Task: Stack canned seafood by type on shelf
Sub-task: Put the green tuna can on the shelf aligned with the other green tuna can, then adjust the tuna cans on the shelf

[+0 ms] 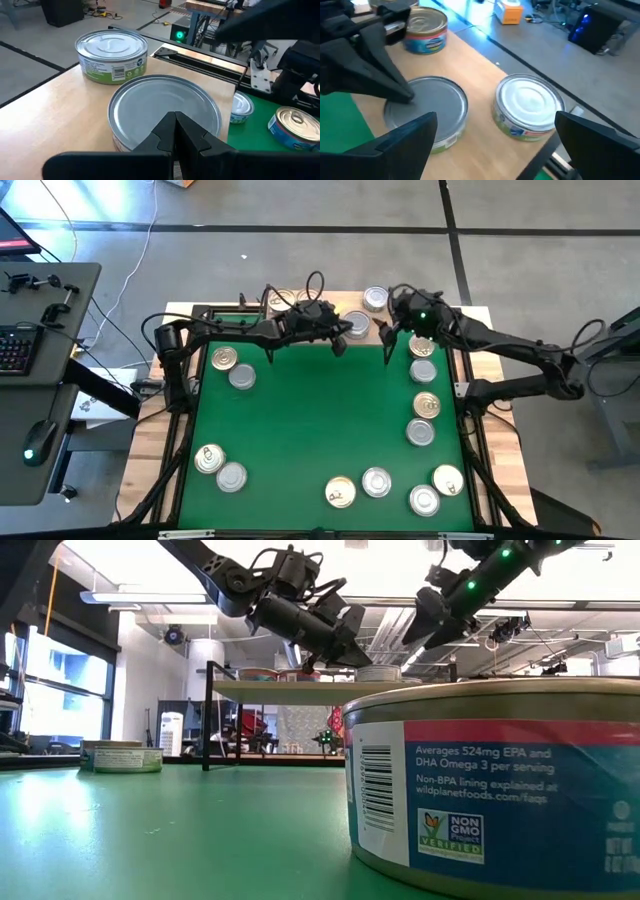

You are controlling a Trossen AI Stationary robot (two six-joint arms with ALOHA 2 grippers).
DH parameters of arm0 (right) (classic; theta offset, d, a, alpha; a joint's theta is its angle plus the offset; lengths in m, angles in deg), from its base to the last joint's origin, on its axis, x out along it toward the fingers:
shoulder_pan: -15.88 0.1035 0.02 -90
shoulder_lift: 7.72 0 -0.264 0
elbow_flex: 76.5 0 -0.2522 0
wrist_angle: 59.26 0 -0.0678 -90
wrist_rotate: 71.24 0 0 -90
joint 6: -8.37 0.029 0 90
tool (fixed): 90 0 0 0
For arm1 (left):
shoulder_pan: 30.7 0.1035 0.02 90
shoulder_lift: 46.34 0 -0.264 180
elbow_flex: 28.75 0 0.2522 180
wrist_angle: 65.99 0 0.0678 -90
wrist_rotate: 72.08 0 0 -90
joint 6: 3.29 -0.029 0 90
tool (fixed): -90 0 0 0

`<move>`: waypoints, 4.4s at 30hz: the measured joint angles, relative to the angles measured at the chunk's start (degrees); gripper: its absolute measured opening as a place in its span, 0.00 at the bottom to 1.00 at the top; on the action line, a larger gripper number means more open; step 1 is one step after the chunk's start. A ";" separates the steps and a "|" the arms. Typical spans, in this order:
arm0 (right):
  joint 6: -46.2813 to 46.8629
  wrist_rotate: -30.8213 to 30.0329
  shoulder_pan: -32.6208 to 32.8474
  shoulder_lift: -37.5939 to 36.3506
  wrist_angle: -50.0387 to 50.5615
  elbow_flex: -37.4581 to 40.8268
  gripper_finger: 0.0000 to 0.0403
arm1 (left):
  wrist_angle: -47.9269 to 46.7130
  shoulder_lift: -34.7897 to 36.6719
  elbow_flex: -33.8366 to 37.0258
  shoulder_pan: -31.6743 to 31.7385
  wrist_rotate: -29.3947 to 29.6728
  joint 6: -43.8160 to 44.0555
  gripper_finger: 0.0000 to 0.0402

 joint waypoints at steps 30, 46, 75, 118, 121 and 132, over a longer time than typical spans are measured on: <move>-7.65 5.89 -11.65 28.85 20.92 -28.09 0.41 | -4.40 -2.47 -4.33 -1.79 2.40 -1.66 0.00; -4.40 6.63 -9.41 27.26 24.10 -27.91 0.41 | -3.94 -2.47 -4.31 2.74 5.93 -2.25 0.00; -5.25 6.97 -3.74 22.62 21.82 -28.76 0.41 | -29.38 11.30 -7.35 10.98 12.16 -7.53 0.00; -8.43 12.29 -4.05 32.15 15.57 -29.11 0.41 | -39.84 8.59 -7.67 18.41 -7.12 -15.19 0.00; -6.47 12.26 -4.72 33.08 12.76 -29.03 0.41 | -40.07 8.59 -7.67 18.41 -7.12 -15.19 0.00; 2.54 11.90 -6.83 33.70 7.22 -28.65 0.41 | -40.10 8.55 -7.58 17.62 -6.84 -15.17 0.00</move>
